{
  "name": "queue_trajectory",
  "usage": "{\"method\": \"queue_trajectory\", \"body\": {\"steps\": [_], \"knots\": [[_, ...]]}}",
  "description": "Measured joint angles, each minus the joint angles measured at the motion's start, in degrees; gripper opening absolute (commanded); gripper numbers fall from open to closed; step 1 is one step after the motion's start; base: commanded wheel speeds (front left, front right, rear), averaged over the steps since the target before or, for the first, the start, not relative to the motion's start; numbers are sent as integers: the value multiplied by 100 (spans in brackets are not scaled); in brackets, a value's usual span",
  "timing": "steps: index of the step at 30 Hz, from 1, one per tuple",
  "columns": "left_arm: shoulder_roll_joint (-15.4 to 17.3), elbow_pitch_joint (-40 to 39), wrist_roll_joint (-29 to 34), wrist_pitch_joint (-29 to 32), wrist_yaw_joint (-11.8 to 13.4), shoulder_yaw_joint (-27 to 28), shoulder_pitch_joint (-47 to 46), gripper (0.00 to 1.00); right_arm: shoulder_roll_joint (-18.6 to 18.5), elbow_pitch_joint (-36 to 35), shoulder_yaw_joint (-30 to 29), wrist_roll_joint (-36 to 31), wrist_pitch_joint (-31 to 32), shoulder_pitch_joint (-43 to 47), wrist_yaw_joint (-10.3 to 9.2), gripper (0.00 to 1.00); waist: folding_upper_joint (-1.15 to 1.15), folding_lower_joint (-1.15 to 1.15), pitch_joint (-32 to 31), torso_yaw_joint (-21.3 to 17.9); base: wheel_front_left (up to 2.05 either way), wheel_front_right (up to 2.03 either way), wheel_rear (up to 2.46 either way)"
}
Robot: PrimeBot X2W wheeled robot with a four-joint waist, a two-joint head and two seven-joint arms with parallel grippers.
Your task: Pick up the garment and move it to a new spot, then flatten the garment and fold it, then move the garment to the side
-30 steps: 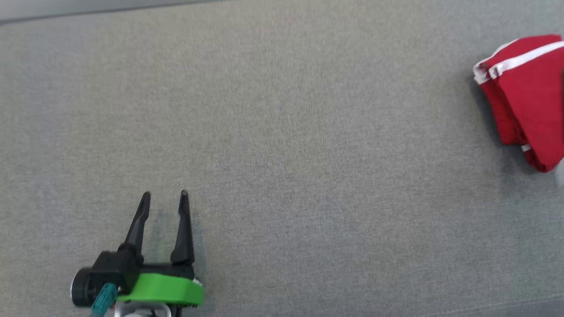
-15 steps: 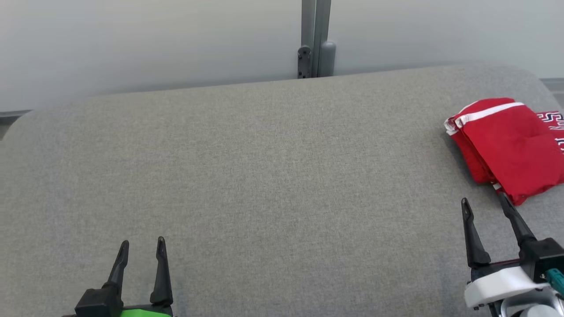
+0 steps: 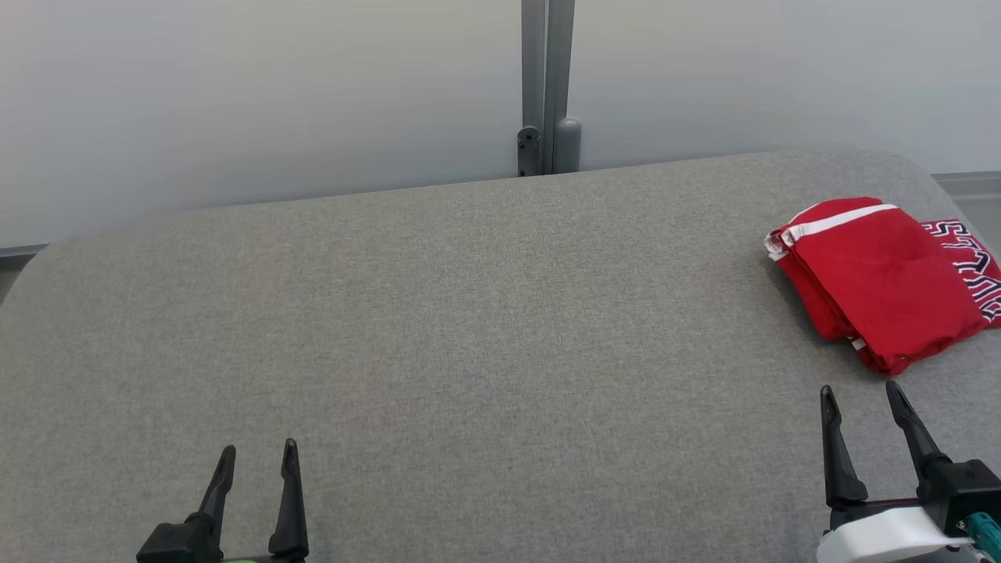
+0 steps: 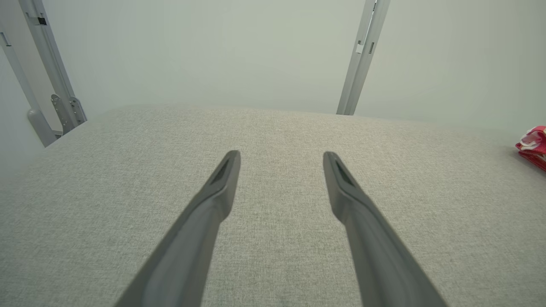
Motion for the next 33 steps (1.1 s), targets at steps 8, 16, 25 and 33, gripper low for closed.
{"method": "queue_trajectory", "body": {"steps": [8, 16, 25, 33], "knots": [[0, 65, -53, 0, 1, -111, -3, 100, -55, 23, -37, -70, 0, -27, 0, 100, 0, 0, -12, 116, 0, 0, 0], [0, 137, -52, 0, -1, -146, -43, 100, -58, 79, 5, -64, 0, -92, 0, 100, 0, 0, -34, 297, 0, 0, 0], [-19, 349, -70, 35, -32, -180, 18, 0, 10, 299, 41, -54, 18, -30, 1, 0, 0, 0, -27, 360, 0, 0, 0], [-24, 453, -715, 240, -33, -115, 23, 0, 52, 504, 20, 693, 259, -45, 1, 0, 0, 0, -13, 346, 0, 0, 0]]}}
